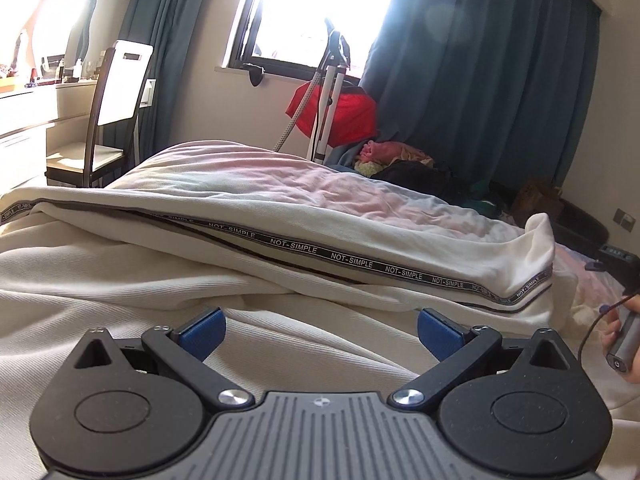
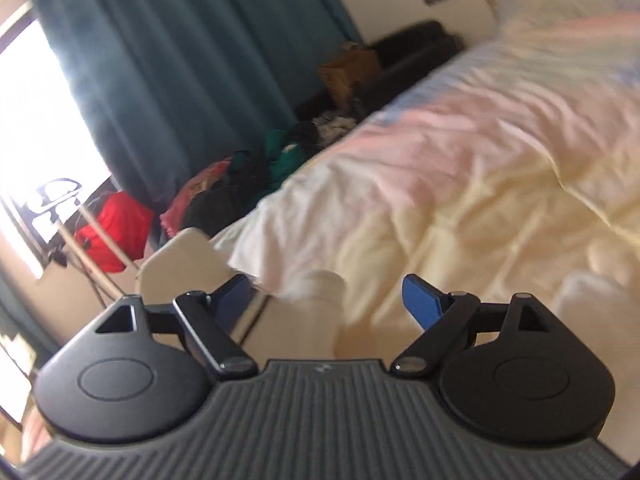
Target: Fold clothes
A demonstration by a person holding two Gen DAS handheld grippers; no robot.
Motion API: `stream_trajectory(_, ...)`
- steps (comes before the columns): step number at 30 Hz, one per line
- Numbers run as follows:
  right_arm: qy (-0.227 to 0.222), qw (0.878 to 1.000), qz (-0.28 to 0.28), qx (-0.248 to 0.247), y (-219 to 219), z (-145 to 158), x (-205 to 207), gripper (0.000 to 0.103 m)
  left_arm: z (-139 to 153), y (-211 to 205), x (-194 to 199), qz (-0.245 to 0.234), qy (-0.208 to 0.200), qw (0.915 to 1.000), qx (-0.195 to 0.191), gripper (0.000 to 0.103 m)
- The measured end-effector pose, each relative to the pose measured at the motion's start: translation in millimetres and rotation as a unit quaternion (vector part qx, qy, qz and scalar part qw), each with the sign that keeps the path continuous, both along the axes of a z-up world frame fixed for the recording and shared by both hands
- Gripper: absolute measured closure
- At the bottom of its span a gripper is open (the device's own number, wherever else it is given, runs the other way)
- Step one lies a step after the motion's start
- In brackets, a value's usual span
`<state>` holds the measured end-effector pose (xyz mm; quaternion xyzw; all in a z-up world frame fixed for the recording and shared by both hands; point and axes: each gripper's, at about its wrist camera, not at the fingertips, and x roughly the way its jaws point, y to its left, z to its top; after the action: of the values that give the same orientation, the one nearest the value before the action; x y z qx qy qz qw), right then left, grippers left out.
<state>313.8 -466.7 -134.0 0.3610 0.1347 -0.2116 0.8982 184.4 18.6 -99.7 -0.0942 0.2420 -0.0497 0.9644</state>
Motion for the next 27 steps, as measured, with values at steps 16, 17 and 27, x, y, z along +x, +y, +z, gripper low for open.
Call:
stream_trajectory(16,-0.001,0.993,0.109,0.04,23.4,-46.2,30.3,0.092,-10.6,-30.8,-14.3,-0.019,-0.002,0.9993,0.032,0.0)
stream_trajectory(17,-0.009,0.996,0.082,0.027,24.4,-37.5,21.0,0.095,-9.5,-30.1,-16.4,-0.017,-0.008,0.9995,0.026,0.0)
stream_trajectory(27,0.016,0.994,-0.088,-0.065,16.9,-2.8,-40.4,0.097,-2.3,-33.8,-36.3,-0.016,-0.043,0.9981,0.041,0.0)
